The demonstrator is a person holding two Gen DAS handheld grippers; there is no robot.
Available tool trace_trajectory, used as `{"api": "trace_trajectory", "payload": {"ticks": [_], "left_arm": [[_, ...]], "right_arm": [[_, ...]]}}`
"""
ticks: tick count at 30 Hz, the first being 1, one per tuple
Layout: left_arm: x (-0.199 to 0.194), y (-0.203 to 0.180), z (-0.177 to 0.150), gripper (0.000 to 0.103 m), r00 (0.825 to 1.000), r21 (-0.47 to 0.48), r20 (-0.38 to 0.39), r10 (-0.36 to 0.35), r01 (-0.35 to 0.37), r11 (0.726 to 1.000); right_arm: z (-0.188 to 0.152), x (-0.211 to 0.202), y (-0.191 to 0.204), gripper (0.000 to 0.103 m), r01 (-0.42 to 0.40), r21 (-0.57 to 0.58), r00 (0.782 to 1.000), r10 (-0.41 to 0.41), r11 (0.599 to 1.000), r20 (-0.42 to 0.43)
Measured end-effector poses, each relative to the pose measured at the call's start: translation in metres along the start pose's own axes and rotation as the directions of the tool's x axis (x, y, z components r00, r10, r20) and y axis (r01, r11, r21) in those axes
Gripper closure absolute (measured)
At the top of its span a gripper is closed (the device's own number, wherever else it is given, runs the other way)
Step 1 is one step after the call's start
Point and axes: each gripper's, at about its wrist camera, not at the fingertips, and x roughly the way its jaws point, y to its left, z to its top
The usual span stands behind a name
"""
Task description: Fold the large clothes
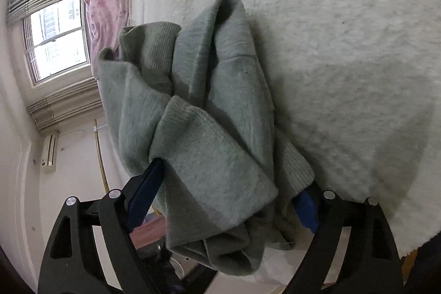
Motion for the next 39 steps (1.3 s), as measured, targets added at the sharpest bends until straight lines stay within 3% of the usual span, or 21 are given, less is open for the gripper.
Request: {"api": "trace_trajectory", "payload": {"ticks": [1, 5, 7, 13, 20, 24, 28, 31, 33, 35, 37, 39], "left_arm": [[0.001, 0.0, -0.001, 0.038, 1.0, -0.004, -0.002, -0.006, 0.006, 1.0], [-0.005, -0.012, 0.002, 0.056, 0.999, 0.053, -0.019, 0.027, -0.026, 0.998], [-0.015, -0.02, 0.007, 0.06, 1.0, 0.067, -0.018, 0.012, -0.01, 0.998], [-0.056, -0.057, 0.032, 0.068, 0.997, 0.149, 0.058, -0.055, 0.046, 0.988], [-0.107, -0.055, 0.1, 0.068, 0.985, 0.179, 0.113, -0.127, 0.106, 0.978], [-0.147, -0.03, 0.156, 0.068, 0.977, 0.171, 0.155, -0.145, 0.118, 0.978], [-0.199, 0.011, 0.221, 0.068, 0.966, 0.169, 0.225, -0.124, 0.086, 0.982], [-0.245, 0.047, 0.272, 0.068, 0.944, 0.175, 0.317, -0.095, 0.041, 0.984], [-0.274, 0.07, 0.302, 0.068, 0.919, 0.173, 0.386, -0.084, 0.018, 0.985], [-0.301, 0.095, 0.329, 0.068, 0.88, 0.199, 0.467, -0.079, -0.017, 0.98], [-0.314, 0.12, 0.347, 0.068, 0.862, 0.209, 0.504, -0.049, -0.067, 0.976], [-0.312, 0.15, 0.36, 0.068, 0.861, 0.209, 0.509, 0.001, -0.124, 0.97]], "right_arm": [[0.001, -0.001, -0.002, 0.029, 0.004, -0.002, 1.0, -0.004, 1.0, 0.007], [-0.002, -0.008, 0.002, 0.072, -0.018, -0.029, 1.0, 0.017, 0.999, -0.018], [-0.004, -0.017, 0.022, 0.078, -0.014, -0.093, 1.0, 0.012, 0.996, -0.026], [-0.014, -0.026, 0.11, 0.081, -0.061, -0.297, 0.998, 0.056, 0.953, -0.025], [-0.053, 0.015, 0.201, 0.082, -0.112, -0.445, 0.994, 0.096, 0.889, -0.058], [-0.094, 0.069, 0.241, 0.082, -0.141, -0.495, 0.99, 0.109, 0.857, -0.093], [-0.144, 0.153, 0.287, 0.082, -0.217, -0.536, 0.974, 0.144, 0.816, -0.175], [-0.181, 0.226, 0.323, 0.082, -0.284, -0.564, 0.954, 0.173, 0.775, -0.243], [-0.207, 0.271, 0.341, 0.082, -0.334, -0.57, 0.936, 0.197, 0.75, -0.291], [-0.228, 0.301, 0.35, 0.083, -0.359, -0.598, 0.928, 0.207, 0.717, -0.309], [-0.254, 0.34, 0.342, 0.083, -0.31, -0.636, 0.945, 0.156, 0.707, -0.288], [-0.265, 0.372, 0.314, 0.083, -0.224, -0.622, 0.963, 0.074, 0.75, -0.259]]}}
